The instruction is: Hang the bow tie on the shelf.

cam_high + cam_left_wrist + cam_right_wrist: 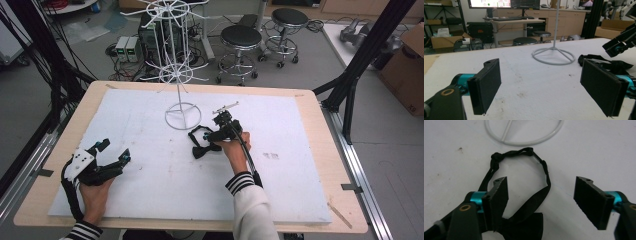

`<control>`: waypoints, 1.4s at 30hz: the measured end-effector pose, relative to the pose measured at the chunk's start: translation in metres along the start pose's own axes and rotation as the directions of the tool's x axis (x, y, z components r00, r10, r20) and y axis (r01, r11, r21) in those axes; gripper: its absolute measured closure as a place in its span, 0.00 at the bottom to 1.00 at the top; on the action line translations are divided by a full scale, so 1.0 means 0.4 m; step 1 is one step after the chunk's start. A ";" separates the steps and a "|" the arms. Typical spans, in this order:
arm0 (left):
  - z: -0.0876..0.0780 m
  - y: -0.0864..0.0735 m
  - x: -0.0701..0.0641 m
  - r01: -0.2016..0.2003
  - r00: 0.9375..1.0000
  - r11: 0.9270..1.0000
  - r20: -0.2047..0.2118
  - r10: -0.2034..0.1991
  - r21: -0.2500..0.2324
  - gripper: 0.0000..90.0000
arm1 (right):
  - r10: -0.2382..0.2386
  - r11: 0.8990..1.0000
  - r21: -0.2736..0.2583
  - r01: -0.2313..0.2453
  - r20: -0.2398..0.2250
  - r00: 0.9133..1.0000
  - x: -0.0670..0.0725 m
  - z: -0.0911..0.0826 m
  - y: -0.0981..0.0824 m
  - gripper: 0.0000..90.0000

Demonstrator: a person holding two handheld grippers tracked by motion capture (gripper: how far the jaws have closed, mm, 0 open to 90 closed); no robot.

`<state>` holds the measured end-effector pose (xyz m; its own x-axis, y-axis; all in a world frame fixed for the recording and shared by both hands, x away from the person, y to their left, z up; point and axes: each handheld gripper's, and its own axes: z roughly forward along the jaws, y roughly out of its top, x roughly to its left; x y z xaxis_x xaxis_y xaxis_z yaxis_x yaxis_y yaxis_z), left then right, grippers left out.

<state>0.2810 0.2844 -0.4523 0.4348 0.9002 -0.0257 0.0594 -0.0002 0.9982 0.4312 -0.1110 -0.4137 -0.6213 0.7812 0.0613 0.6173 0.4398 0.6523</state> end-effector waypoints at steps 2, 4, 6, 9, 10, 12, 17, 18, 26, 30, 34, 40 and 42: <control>0.000 0.000 0.000 0.000 1.000 1.000 0.000 0.000 0.000 0.19 | -0.011 1.000 0.016 0.011 0.013 1.000 0.006 0.005 0.000 0.33; 0.000 0.000 0.000 0.001 1.000 1.000 0.000 -0.001 0.000 0.19 | -0.013 1.000 0.028 0.012 0.018 1.000 0.012 0.010 0.000 0.35; 0.000 0.000 0.000 0.001 1.000 1.000 0.000 -0.001 0.000 0.19 | -0.029 0.998 0.050 0.028 0.031 0.999 0.018 0.015 0.001 0.38; 0.000 0.000 0.000 0.001 1.000 1.000 0.000 -0.001 -0.001 0.19 | -0.039 0.997 0.071 0.036 0.048 0.998 0.024 0.021 0.001 0.40; 0.000 0.000 0.000 0.001 1.000 1.000 -0.001 -0.001 0.000 0.19 | -0.046 0.996 0.080 0.041 0.054 0.997 0.026 0.024 0.001 0.40; 0.000 0.000 0.000 0.002 1.000 1.000 0.000 -0.002 -0.001 0.19 | -0.068 0.993 0.102 0.061 0.071 0.995 0.034 0.030 0.002 0.42; 0.000 0.000 0.001 0.002 1.000 1.000 -0.002 -0.002 0.000 0.19 | -0.093 0.990 0.119 0.081 0.105 0.990 0.044 0.037 0.006 0.54; 0.000 0.000 0.001 0.002 1.000 1.000 -0.002 -0.002 0.000 0.19 | -0.091 0.990 0.119 0.078 0.105 0.990 0.044 0.037 0.007 0.56; 0.000 0.000 0.002 0.007 1.000 1.000 -0.004 -0.007 -0.001 0.19 | -0.058 0.989 0.143 0.045 0.089 0.994 0.043 0.043 0.007 0.68; 0.000 0.000 0.002 0.007 1.000 1.000 -0.003 -0.007 -0.001 0.19 | -0.029 0.990 0.137 0.019 0.071 0.997 0.040 0.043 0.006 0.71; 0.000 0.000 0.002 0.007 1.000 1.000 -0.003 -0.007 0.000 0.19 | 0.034 0.990 0.133 -0.042 0.057 0.998 0.028 0.040 0.002 0.73; 0.000 0.000 0.002 0.007 1.000 1.000 -0.002 -0.007 -0.001 0.19 | 0.105 0.985 0.134 -0.108 0.027 0.994 0.013 0.033 -0.003 0.88; 0.000 0.000 0.002 0.008 1.000 1.000 -0.002 -0.008 -0.001 0.19 | 0.126 0.983 0.131 -0.128 0.020 0.992 0.007 0.033 -0.005 0.94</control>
<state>0.2811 0.2851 -0.4523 0.4322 0.9012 -0.0331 0.0622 0.0069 0.9980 0.4345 -0.1040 -0.4248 -0.5287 0.8391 0.1279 0.7494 0.3906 0.5346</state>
